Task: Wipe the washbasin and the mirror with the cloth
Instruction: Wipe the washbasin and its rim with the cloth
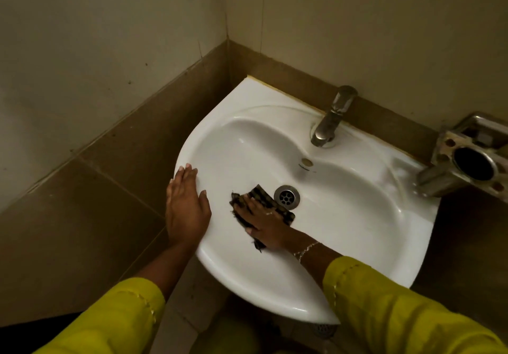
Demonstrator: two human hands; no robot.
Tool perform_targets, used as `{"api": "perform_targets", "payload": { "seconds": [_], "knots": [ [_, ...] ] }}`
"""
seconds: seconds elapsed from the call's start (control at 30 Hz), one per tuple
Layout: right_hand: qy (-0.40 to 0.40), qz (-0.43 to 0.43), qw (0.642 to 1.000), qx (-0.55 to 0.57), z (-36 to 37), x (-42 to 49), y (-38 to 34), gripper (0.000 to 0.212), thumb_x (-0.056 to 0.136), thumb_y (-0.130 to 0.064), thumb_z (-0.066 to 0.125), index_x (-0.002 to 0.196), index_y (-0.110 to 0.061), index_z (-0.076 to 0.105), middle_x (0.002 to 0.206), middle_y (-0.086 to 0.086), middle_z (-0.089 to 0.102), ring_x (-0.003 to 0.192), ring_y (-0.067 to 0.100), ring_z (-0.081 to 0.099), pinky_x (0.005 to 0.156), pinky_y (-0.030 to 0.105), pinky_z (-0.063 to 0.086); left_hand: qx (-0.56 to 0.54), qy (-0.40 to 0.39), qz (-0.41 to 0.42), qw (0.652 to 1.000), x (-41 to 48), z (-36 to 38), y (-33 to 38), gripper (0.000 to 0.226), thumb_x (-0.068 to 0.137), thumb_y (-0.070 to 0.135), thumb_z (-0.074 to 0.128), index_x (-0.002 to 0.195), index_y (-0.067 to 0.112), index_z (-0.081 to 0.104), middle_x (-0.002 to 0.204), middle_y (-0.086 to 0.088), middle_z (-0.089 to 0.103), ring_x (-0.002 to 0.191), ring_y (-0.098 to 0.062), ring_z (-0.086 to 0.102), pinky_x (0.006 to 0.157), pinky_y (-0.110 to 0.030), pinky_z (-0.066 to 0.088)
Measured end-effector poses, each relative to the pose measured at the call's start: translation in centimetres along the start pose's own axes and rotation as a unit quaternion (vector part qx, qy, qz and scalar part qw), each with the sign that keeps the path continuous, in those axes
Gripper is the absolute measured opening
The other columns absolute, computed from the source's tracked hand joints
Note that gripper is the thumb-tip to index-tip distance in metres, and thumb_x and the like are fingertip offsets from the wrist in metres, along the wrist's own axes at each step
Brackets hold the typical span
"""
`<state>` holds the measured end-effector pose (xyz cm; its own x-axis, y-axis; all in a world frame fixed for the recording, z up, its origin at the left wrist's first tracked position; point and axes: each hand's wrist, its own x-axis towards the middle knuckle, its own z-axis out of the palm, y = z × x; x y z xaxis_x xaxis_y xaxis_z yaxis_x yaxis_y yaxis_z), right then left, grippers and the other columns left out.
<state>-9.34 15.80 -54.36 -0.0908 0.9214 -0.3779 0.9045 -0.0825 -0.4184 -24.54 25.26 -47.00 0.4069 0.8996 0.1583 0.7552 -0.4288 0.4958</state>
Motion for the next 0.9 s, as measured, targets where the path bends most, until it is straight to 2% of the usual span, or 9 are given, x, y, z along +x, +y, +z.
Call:
{"api": "perform_targets", "payload": {
  "seconds": [0.1,0.17,0.27,0.33,0.43,0.5,0.6,0.67,0.9],
  "knots": [
    [-0.019,-0.034,0.999,-0.026,0.3,-2.7,1.5,0.061,0.091,-0.033,0.020,0.147,-0.017,0.004,0.157,0.011,-0.002,0.145,0.027,-0.002,0.114,0.051,0.015,0.002,0.000,0.002,1.000,0.0,0.0,0.0,0.056,0.079,0.017,0.038,0.132,0.001,0.040,0.143,-0.018,0.038,0.136,-0.030,0.029,0.113,-0.039,0.014],
    [-0.043,-0.040,0.996,-0.074,0.1,-4.8,2.7,0.054,0.093,-0.039,0.010,0.145,-0.031,-0.003,0.157,0.008,0.006,0.145,0.026,0.006,0.115,0.048,0.018,0.004,0.000,0.004,1.000,0.0,0.0,0.0,0.056,0.079,0.018,0.037,0.132,0.000,0.040,0.143,-0.019,0.038,0.136,-0.031,0.029,0.113,-0.039,0.014],
    [-0.009,0.052,0.987,-0.151,-0.3,-7.1,5.5,0.052,0.094,-0.037,-0.009,0.144,-0.029,-0.021,0.141,-0.012,0.046,0.126,0.006,0.047,0.092,0.028,0.051,0.006,0.000,0.007,1.000,0.0,0.0,0.0,0.051,0.083,0.014,0.040,0.132,-0.001,0.039,0.143,-0.020,0.037,0.136,-0.032,0.029,0.113,-0.039,0.014],
    [-0.009,0.082,0.975,-0.205,-0.4,-8.1,7.6,0.053,0.093,-0.034,0.014,0.146,-0.028,0.011,0.129,-0.010,0.058,0.112,0.010,0.060,0.077,0.033,0.057,0.006,0.000,0.008,1.000,0.0,0.1,0.0,0.049,0.085,0.005,0.048,0.132,-0.001,0.039,0.143,-0.020,0.037,0.136,-0.032,0.029,0.113,-0.039,0.013],
    [-0.069,0.147,0.960,-0.227,-1.6,-9.1,9.3,0.050,0.081,-0.038,0.030,0.126,-0.032,0.051,0.123,0.000,0.063,0.106,0.025,0.064,0.077,0.056,0.050,0.009,0.001,0.006,1.000,0.1,0.1,0.0,0.049,0.084,0.002,0.050,0.132,-0.001,0.039,0.143,-0.020,0.037,0.136,-0.031,0.028,0.113,-0.039,0.013],
    [-0.052,0.151,0.955,-0.251,-2.6,-9.9,8.2,0.049,0.082,-0.038,0.032,0.124,-0.032,0.057,0.125,0.002,0.062,0.109,0.030,0.062,0.078,0.064,0.045,0.012,0.001,0.009,1.000,0.1,0.1,-0.1,0.049,0.084,0.002,0.050,0.131,-0.001,0.039,0.143,-0.020,0.037,0.136,-0.032,0.028,0.113,-0.039,0.013],
    [-0.038,0.166,0.967,-0.190,-1.8,-10.1,7.0,0.051,0.097,-0.033,0.033,0.146,-0.031,0.019,0.155,0.002,0.019,0.142,0.030,0.019,0.104,0.065,0.015,0.012,0.003,0.014,1.000,0.1,0.1,-0.1,0.048,0.084,0.002,0.050,0.131,-0.002,0.040,0.142,-0.021,0.038,0.135,-0.032,0.029,0.113,-0.040,0.014],
    [-0.050,0.206,0.963,-0.166,-1.5,-10.3,6.6,0.055,0.099,-0.030,0.031,0.147,-0.032,0.005,0.158,-0.003,0.004,0.144,0.025,0.003,0.108,0.061,0.009,0.008,0.005,0.015,1.000,0.1,0.2,-0.2,0.049,0.083,0.001,0.051,0.131,-0.002,0.040,0.141,-0.022,0.039,0.135,-0.033,0.030,0.113,-0.040,0.015],
    [-0.095,0.226,0.967,-0.063,-2.2,-10.2,2.5,0.067,0.091,-0.007,0.038,0.147,-0.031,0.012,0.157,-0.001,0.009,0.144,0.026,0.008,0.112,0.053,0.018,0.000,0.014,0.020,1.000,0.0,0.2,-0.2,0.049,0.083,0.002,0.052,0.130,-0.003,0.040,0.141,-0.023,0.039,0.134,-0.034,0.030,0.112,-0.040,0.014]
  ]
}}
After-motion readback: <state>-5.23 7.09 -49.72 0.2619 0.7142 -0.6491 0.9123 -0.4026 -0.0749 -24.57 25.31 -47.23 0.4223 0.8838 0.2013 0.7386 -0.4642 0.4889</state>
